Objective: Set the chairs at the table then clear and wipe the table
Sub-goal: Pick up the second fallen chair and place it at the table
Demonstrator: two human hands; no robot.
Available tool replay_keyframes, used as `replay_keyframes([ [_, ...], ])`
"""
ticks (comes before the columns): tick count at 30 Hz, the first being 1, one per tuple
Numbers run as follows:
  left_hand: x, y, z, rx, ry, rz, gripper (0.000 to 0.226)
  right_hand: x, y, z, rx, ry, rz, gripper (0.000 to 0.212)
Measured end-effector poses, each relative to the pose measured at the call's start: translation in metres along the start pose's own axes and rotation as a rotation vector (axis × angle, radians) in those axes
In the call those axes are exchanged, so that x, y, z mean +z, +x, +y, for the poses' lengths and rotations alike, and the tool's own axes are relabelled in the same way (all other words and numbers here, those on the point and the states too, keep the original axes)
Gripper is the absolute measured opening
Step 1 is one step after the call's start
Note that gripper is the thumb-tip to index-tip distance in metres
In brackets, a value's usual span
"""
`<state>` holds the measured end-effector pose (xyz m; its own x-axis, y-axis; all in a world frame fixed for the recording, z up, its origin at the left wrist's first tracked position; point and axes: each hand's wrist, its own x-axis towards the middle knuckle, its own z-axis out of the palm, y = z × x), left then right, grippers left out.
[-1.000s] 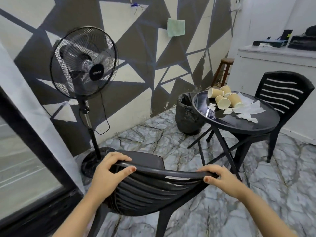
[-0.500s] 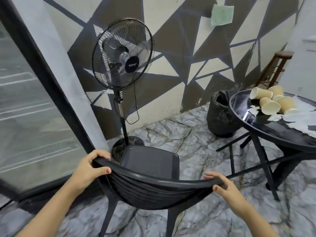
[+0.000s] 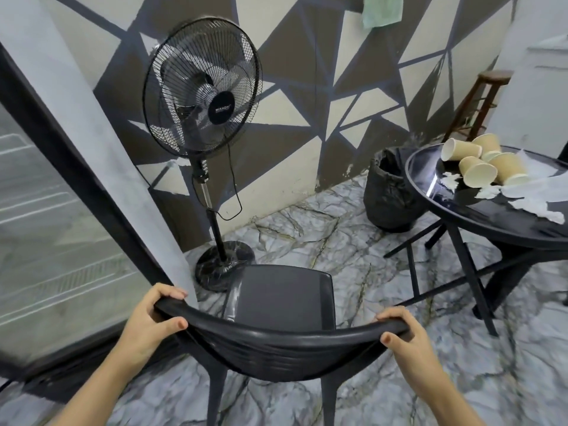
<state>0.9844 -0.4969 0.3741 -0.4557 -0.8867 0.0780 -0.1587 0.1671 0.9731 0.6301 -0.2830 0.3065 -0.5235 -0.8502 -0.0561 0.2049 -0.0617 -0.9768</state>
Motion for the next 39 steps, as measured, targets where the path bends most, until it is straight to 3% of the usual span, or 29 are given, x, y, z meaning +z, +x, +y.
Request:
replay_keyframes([
  [4, 0.021, -0.003, -0.014, -0.020, -0.037, -0.034, 0.078, -0.015, -0.013, -0.016, -0.076, -0.060, 0.040, 0.019],
  [7, 0.052, 0.006, -0.010, 0.015, -0.039, -0.111, 0.088, -0.040, -0.032, -0.027, -0.134, -0.079, 0.159, 0.033],
  [11, 0.088, 0.037, -0.006, 0.027, -0.048, -0.241, 0.067, -0.068, -0.064, -0.029, -0.128, -0.060, 0.300, 0.037],
  [14, 0.109, 0.058, -0.005, 0.010, -0.004, -0.346, 0.058, -0.073, -0.084, -0.031, -0.104, -0.043, 0.390, 0.013],
  [18, 0.140, 0.075, 0.001, 0.032, 0.039, -0.473, 0.045, -0.086, -0.103, -0.029, -0.079, -0.093, 0.511, 0.057],
  [24, 0.124, 0.110, -0.008, 0.008, -0.048, -0.456, 0.034, -0.052, -0.088, -0.050, -0.044, -0.250, 0.392, 0.040],
  [28, 0.124, 0.120, -0.001, 0.024, -0.008, -0.498, 0.029, -0.042, -0.083, -0.057, -0.068, -0.228, 0.416, 0.063],
  [35, 0.134, 0.142, -0.008, -0.027, -0.150, -0.508, 0.023, -0.053, -0.066, -0.065, -0.043, -0.097, 0.363, 0.064],
  [39, 0.148, 0.157, -0.004, -0.072, -0.242, -0.480, 0.039, -0.061, -0.052, -0.062, -0.065, -0.041, 0.392, 0.060],
])
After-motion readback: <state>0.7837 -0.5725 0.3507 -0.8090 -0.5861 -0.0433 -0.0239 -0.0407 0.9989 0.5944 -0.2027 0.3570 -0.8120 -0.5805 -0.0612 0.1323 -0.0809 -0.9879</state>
